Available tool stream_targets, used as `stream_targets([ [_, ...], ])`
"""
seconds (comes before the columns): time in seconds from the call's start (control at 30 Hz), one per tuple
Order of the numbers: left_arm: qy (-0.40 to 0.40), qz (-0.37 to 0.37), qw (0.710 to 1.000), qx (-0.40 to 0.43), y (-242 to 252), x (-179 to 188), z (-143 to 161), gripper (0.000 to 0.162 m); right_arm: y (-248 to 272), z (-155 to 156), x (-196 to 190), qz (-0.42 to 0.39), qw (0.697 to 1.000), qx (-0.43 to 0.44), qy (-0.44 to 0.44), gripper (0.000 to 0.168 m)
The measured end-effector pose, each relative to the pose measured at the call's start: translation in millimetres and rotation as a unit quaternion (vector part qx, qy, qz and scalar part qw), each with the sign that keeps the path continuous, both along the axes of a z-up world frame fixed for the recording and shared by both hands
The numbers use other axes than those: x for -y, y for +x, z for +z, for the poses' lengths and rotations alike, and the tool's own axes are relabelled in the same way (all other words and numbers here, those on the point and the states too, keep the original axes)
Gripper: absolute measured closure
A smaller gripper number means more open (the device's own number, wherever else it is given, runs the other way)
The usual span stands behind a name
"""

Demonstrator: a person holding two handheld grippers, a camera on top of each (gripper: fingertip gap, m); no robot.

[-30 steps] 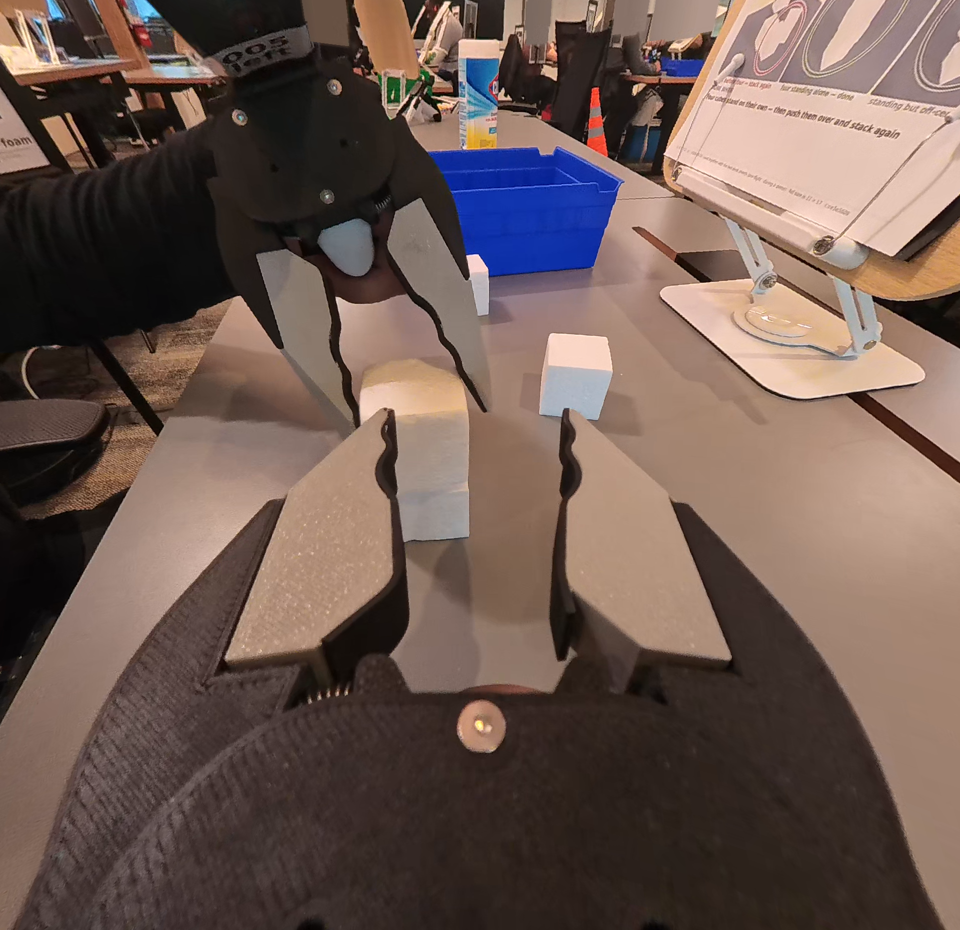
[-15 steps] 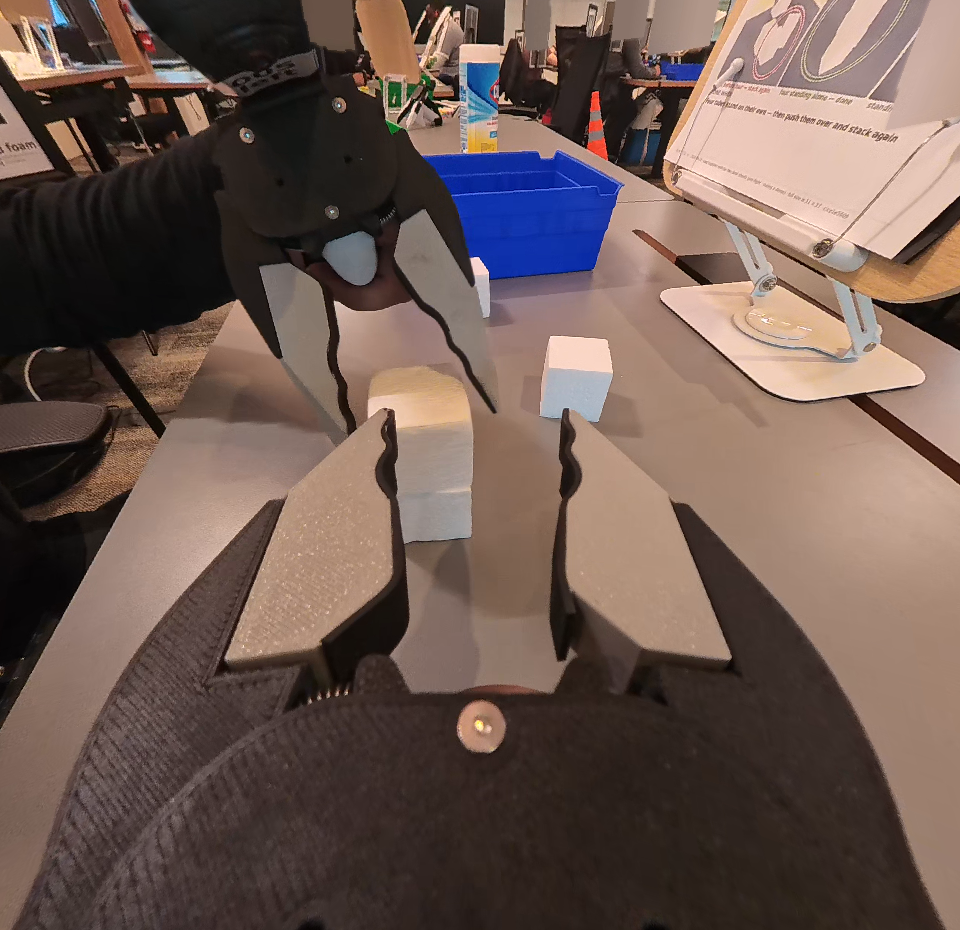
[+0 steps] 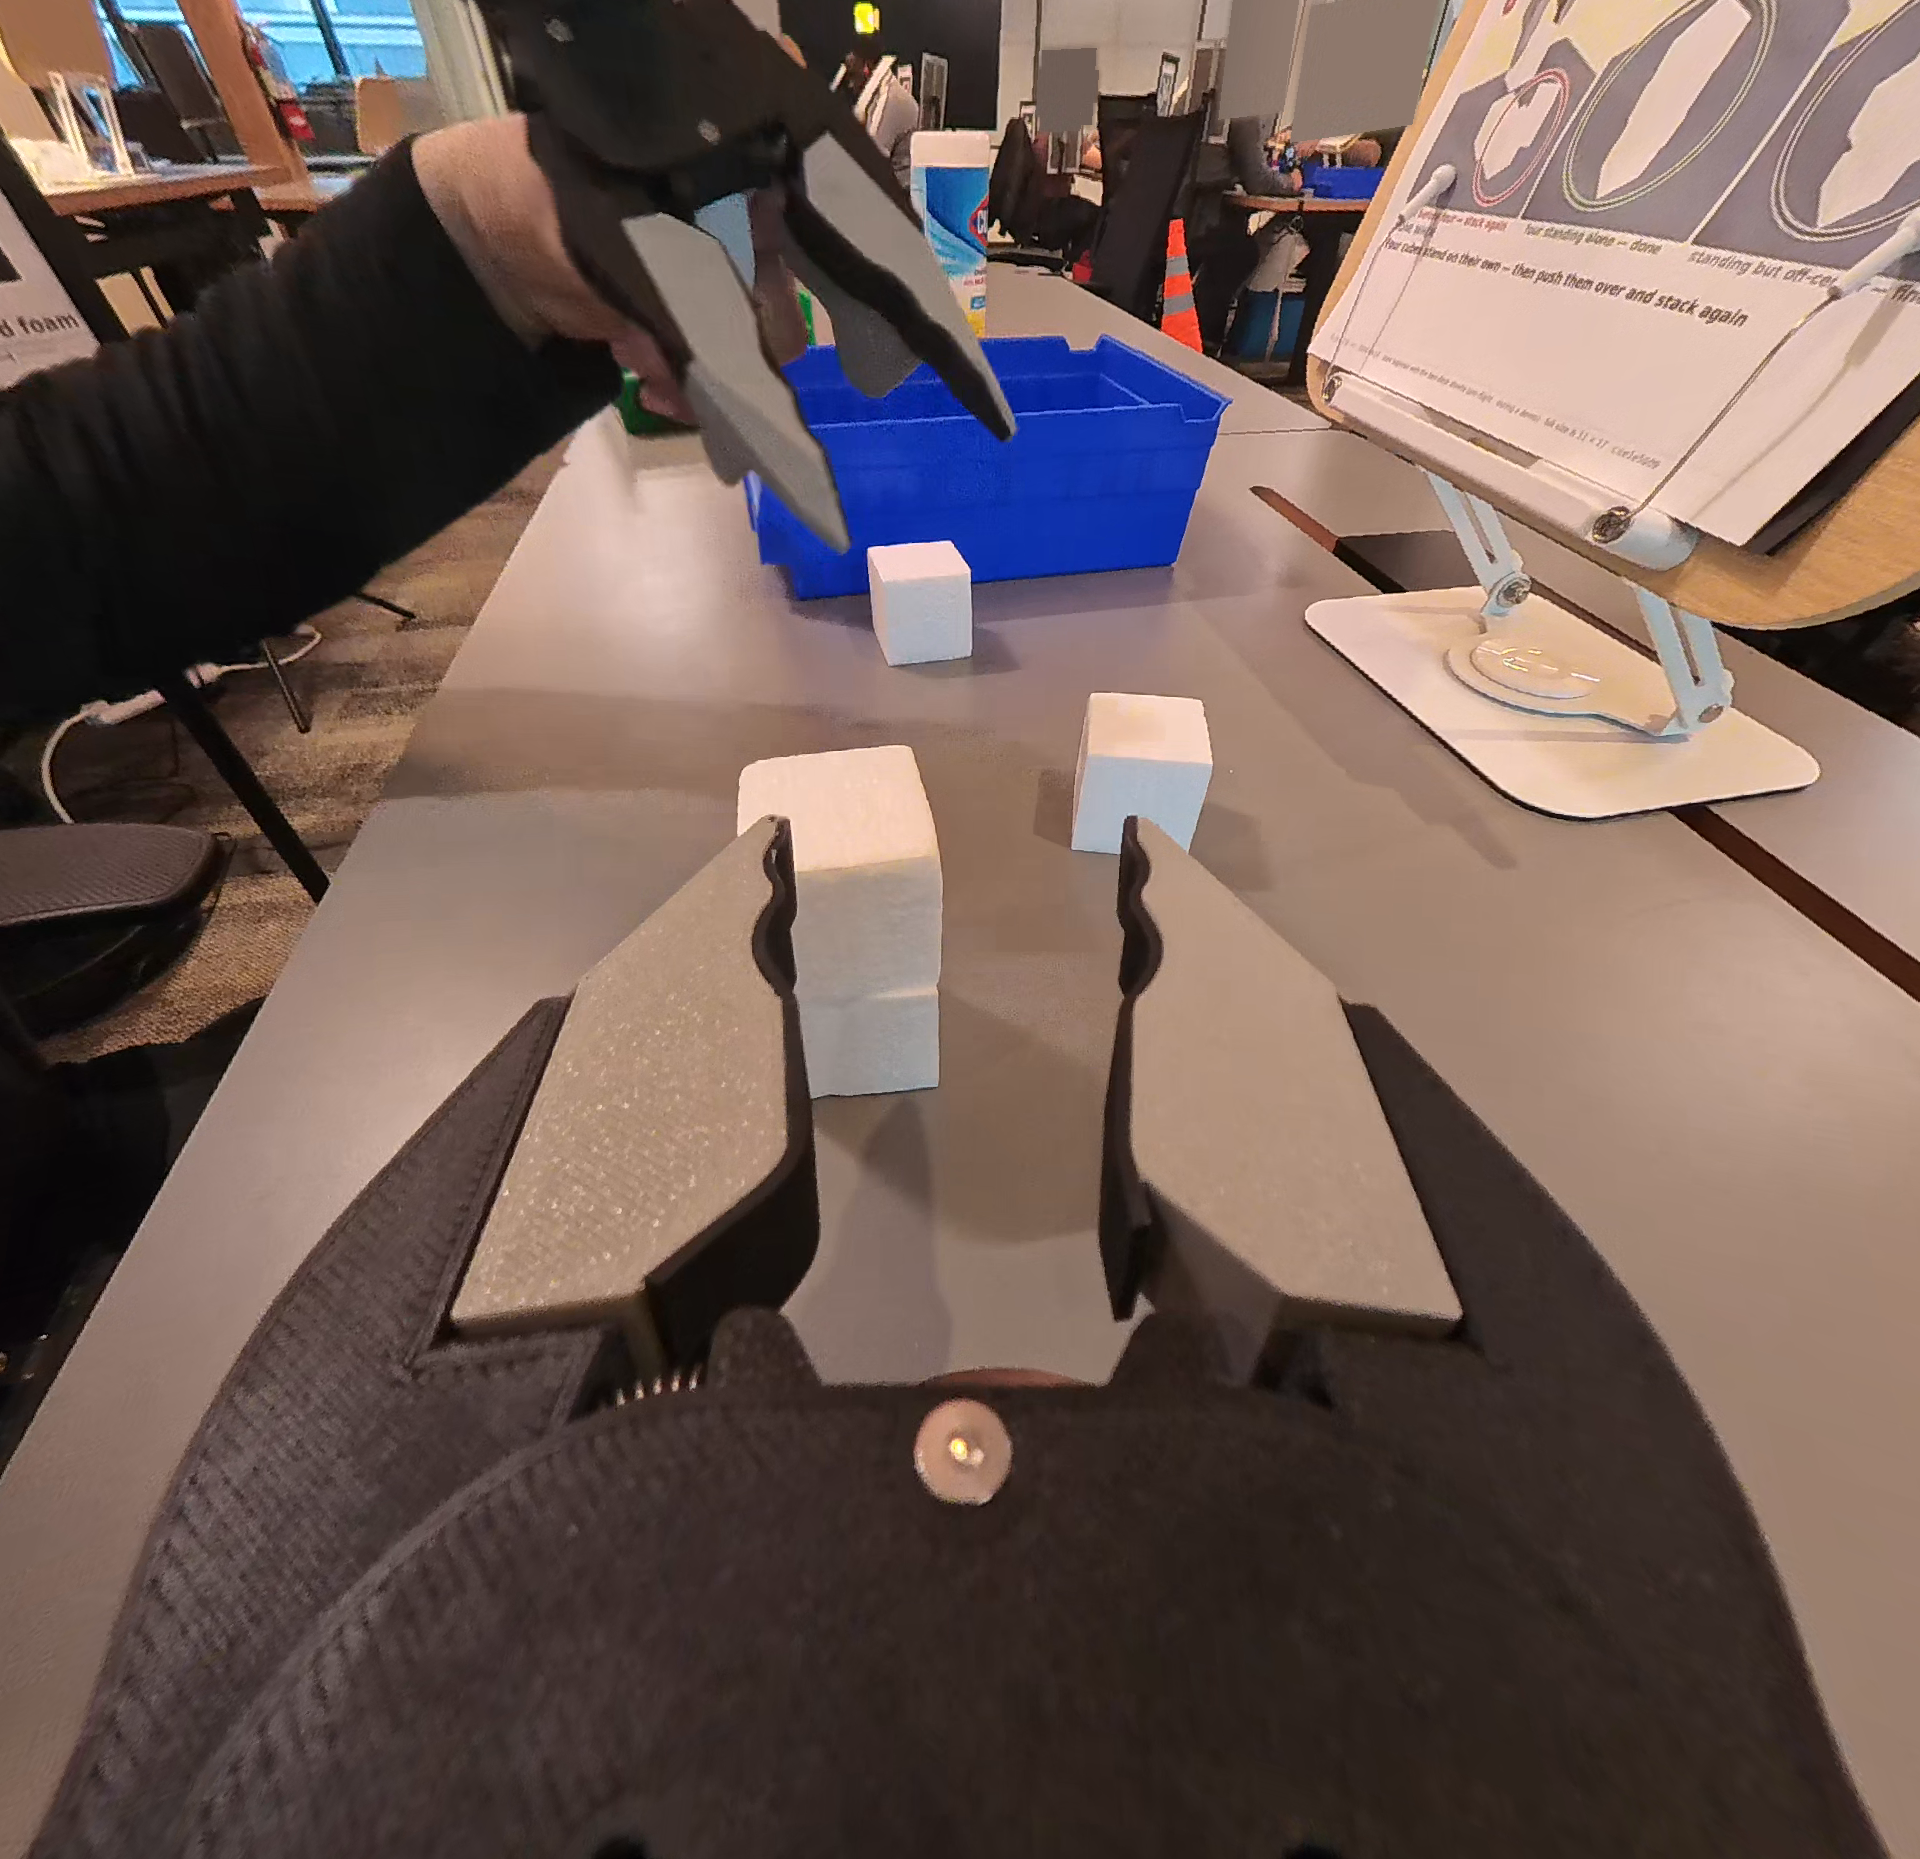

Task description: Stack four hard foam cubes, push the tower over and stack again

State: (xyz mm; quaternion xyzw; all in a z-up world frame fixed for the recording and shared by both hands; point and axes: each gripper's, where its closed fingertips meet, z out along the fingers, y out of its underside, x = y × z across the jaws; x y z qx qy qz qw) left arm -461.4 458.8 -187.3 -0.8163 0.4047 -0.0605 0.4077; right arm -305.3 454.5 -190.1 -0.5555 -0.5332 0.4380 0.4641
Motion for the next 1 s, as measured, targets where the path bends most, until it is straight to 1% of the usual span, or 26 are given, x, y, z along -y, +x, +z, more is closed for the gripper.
stream_targets([
  [0.07, -0.022, 0.087, 0.996, -0.017, -42.3, -7.6, -13.0, 0.088, -1.1, -1.4, 1.1, 0.002, 1.000, 0.004, 0.000, 0.108],
  [0.13, -0.034, 0.178, 0.982, -0.045, -85.9, -12.3, -27.9, 0.087, -2.1, -2.4, 1.7, 0.002, 1.000, 0.006, 0.003, 0.108],
  [0.23, -0.043, 0.268, 0.959, -0.087, -135.3, -11.3, -47.5, 0.082, -2.8, -2.8, 2.6, 0.002, 1.000, 0.007, 0.003, 0.108],
  [0.3, -0.048, 0.302, 0.946, -0.104, -153.4, -11.0, -57.7, 0.082, -2.7, -2.4, 2.8, 0.002, 1.000, 0.006, 0.003, 0.108],
  [0.43, -0.098, 0.314, 0.938, -0.108, -157.5, -9.7, -85.5, 0.083, -2.3, -1.4, 3.5, 0.002, 1.000, 0.004, 0.003, 0.108],
  [0.53, -0.120, 0.337, 0.925, -0.129, -169.0, -10.2, -101.3, 0.090, -1.4, 0.6, 3.7, 0.001, 1.000, 0.000, 0.005, 0.108],
  [0.57, -0.133, 0.335, 0.924, -0.125, -167.6, -9.3, -107.2, 0.092, -1.3, 1.5, 4.0, 0.002, 1.000, -0.001, 0.005, 0.108],
  [0.6, -0.141, 0.335, 0.923, -0.125, -167.3, -8.7, -112.2, 0.084, -1.1, 2.1, 4.2, 0.003, 1.000, -0.002, 0.005, 0.108],
  [0.63, -0.145, 0.335, 0.922, -0.130, -168.1, -8.2, -116.2, 0.084, -1.1, 2.6, 4.3, 0.003, 1.000, -0.003, 0.006, 0.108],
  [0.67, -0.143, 0.335, 0.921, -0.138, -170.0, -8.9, -118.2, 0.087, -1.2, 2.9, 4.4, 0.003, 1.000, -0.003, 0.006, 0.108],
  [0.7, -0.133, 0.333, 0.922, -0.144, -171.3, -11.2, -116.8, 0.095, -1.3, 3.2, 4.7, 0.004, 1.000, -0.003, 0.006, 0.109],
  [0.8, -0.121, 0.305, 0.938, -0.108, -156.0, -16.8, -104.1, 0.096, -1.5, 4.0, 5.6, 0.005, 1.000, -0.003, 0.008, 0.109],
  [0.83, -0.107, 0.285, 0.948, -0.098, -146.8, -19.6, -95.0, 0.096, -1.5, 4.3, 5.5, 0.005, 1.000, -0.004, 0.008, 0.109],
  [0.9, -0.085, 0.218, 0.969, -0.075, -116.4, -20.4, -74.9, 0.096, -1.4, 4.6, 5.3, 0.005, 1.000, -0.005, 0.008, 0.109],
  [1.0, -0.038, 0.076, 0.994, -0.068, -54.0, -9.6, -39.5, 0.096, -1.2, 4.8, 4.6, 0.003, 1.000, -0.005, 0.008, 0.109],
])
